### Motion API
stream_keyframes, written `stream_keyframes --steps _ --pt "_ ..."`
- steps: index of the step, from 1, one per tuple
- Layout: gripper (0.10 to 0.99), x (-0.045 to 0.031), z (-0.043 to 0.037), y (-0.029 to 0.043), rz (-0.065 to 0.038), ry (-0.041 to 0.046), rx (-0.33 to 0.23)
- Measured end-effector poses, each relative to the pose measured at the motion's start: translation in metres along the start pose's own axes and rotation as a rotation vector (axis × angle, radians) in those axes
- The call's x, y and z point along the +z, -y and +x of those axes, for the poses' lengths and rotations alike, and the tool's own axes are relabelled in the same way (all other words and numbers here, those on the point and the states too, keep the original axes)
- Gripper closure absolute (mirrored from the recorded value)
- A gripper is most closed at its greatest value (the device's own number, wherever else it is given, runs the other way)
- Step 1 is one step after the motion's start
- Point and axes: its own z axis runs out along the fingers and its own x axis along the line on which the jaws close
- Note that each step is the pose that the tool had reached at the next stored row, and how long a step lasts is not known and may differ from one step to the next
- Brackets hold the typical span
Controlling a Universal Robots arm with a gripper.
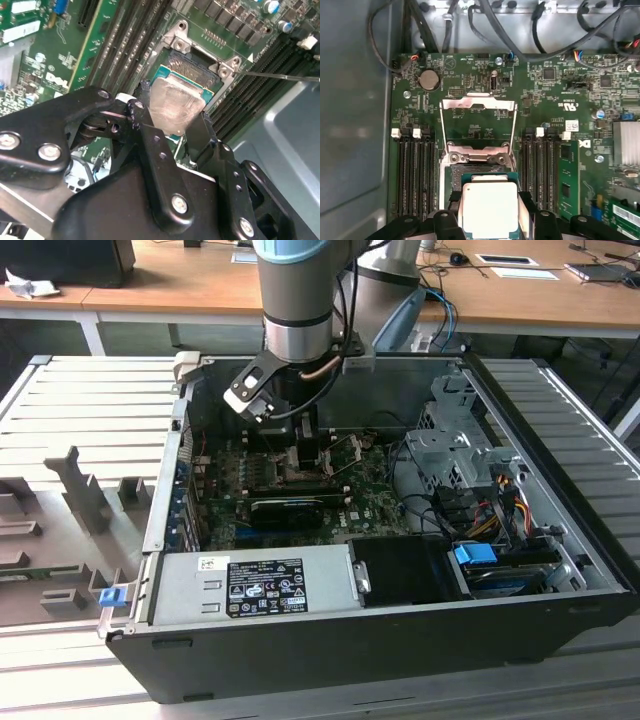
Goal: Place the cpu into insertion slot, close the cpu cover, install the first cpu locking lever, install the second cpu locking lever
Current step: 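Place the cpu into insertion slot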
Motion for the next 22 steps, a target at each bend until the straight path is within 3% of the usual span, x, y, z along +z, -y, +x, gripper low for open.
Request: stream_keyframes --steps 3,8,14,22 --pt "0.557 0.0020 0.0073 -0.0039 0.000 -0.0003 0.000" --pt "0.557 0.0082 0.0071 0.0057 -0.002 -0.0006 0.000" --pt "0.557 0.0232 0.0067 0.0070 -0.002 0.0020 0.029" --pt "0.557 0.0293 0.0086 0.0075 -0.002 0.0045 0.029"
